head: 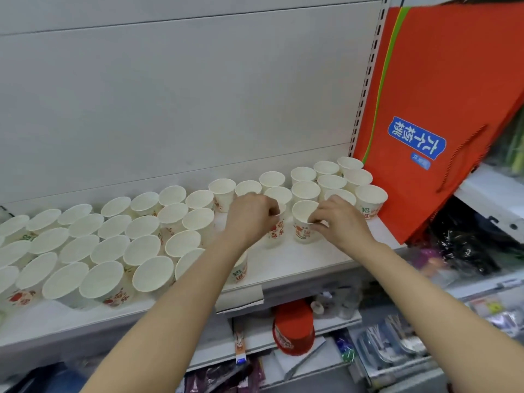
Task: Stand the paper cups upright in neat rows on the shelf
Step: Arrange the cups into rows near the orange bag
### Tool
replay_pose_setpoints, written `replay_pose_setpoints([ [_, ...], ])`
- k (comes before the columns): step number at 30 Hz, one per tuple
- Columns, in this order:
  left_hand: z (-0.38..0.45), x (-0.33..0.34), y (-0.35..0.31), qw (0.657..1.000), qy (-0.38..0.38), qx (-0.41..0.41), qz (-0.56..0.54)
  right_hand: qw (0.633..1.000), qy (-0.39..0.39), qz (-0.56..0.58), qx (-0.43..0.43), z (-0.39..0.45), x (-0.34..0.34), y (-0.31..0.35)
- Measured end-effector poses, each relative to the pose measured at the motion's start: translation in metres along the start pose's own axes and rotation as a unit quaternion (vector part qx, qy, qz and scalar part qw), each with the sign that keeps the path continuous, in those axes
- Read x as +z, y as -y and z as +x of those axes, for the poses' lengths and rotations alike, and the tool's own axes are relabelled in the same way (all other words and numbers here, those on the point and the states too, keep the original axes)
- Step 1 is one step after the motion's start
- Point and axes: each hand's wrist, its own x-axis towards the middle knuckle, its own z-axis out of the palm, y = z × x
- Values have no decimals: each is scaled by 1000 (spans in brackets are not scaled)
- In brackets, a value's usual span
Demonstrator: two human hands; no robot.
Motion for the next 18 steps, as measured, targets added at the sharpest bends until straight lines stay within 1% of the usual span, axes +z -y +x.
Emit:
replay_pose_setpoints([
  [3, 2, 11, -12, 1000, 10, 18, 2, 998, 46, -43, -2, 1, -3, -4],
  [5, -4, 13, -13, 999, 18, 26, -14, 996, 58, -61, -10, -2, -3, -7],
  [8, -14, 10, -10, 999, 13, 41, -26, 997, 38, -57, -22, -8, -2, -12],
  [11, -17, 9, -9, 999, 8, 46, 1, 998, 16, -49, -40, -9, -2, -16],
  [14, -15, 12, -17, 999, 18, 34, 17, 997, 6, -49, -55, -5, 0, -20],
  [18, -12, 15, -26, 999, 5, 12, 34, 996, -2, -50, -74, -1, 3, -29],
])
